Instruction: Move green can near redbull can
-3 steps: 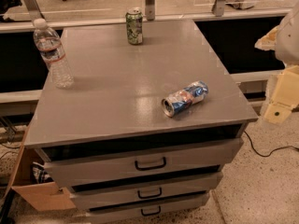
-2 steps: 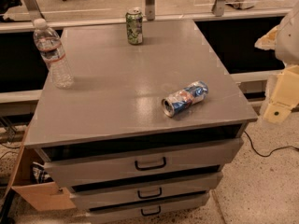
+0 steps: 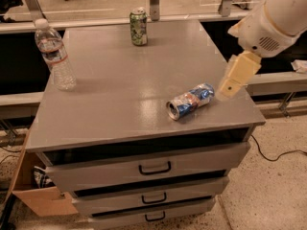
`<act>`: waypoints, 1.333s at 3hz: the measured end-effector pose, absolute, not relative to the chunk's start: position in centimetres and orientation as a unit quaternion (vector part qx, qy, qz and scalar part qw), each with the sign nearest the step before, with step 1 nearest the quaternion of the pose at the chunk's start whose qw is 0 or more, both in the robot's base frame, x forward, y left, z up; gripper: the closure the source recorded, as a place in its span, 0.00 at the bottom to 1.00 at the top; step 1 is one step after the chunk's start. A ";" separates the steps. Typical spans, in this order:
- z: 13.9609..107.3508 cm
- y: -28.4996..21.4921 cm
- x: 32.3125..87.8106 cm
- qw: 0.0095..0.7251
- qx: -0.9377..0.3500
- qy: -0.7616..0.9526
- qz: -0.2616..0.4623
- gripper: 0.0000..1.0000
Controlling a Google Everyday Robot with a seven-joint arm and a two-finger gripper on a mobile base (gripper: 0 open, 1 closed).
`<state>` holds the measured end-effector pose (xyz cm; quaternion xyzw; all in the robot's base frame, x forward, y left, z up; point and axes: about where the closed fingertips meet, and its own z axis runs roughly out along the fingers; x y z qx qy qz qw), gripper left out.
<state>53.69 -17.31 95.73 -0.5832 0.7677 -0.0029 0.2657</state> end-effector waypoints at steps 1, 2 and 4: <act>95.4 -14.3 60.8 0.330 -0.572 0.751 0.008 0.00; 96.1 -11.2 67.8 0.387 -0.564 0.730 0.014 0.00; 94.9 -9.2 69.6 0.409 -0.546 0.730 0.041 0.00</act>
Offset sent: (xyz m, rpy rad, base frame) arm 0.2167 0.0933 0.0162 0.2575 -0.2962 0.0430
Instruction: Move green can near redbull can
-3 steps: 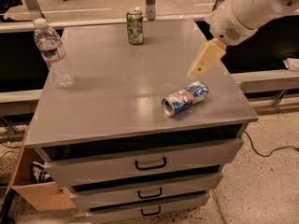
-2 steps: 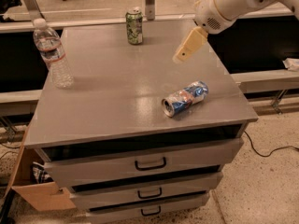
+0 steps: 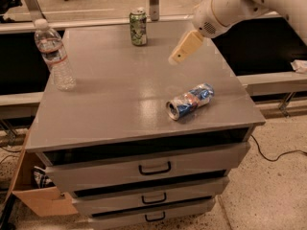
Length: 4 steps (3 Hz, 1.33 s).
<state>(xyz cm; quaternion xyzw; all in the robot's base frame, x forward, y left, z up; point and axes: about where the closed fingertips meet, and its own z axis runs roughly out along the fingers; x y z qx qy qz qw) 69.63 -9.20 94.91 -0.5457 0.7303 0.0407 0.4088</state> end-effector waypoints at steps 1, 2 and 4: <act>92.8 -5.8 73.3 0.437 -0.516 0.733 0.082 0.00; 91.1 -3.2 77.4 0.463 -0.489 0.733 0.098 0.00; 89.7 0.4 84.7 0.521 -0.428 0.726 0.136 0.00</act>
Offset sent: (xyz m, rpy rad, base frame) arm 0.1260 0.0816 -0.0517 0.2724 -0.0436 -0.0831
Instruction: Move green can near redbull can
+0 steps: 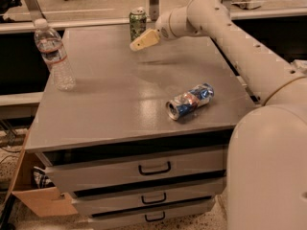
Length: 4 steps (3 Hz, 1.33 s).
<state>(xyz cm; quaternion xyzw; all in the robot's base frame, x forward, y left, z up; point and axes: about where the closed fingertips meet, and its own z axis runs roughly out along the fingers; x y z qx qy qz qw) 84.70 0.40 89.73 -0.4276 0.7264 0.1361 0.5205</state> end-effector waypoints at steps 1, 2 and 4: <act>89.7 2.0 87.6 0.547 -0.400 0.719 0.156 0.00; 89.6 3.4 89.8 0.565 -0.379 0.713 0.170 0.00; 88.7 4.1 91.9 0.569 -0.355 0.721 0.173 0.47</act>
Offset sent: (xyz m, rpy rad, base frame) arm 0.0827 0.0402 0.0045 0.2158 -0.0617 -0.0639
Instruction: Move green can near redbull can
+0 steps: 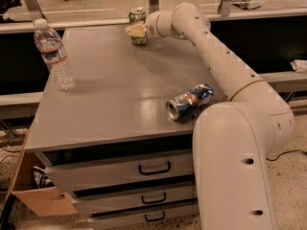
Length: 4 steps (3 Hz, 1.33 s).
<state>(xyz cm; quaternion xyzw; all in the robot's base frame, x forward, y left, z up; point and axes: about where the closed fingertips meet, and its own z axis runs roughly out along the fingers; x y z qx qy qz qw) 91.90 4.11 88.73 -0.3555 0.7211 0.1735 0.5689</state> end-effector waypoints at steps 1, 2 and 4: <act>88.9 4.0 91.3 0.563 -0.359 0.721 0.183 0.71; 90.2 4.2 90.0 0.568 -0.367 0.710 0.198 0.95; 94.2 2.8 84.7 0.577 -0.407 0.675 0.214 1.00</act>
Offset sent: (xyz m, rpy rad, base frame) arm -0.0390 -0.0048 0.0334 0.0493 -0.0254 0.0928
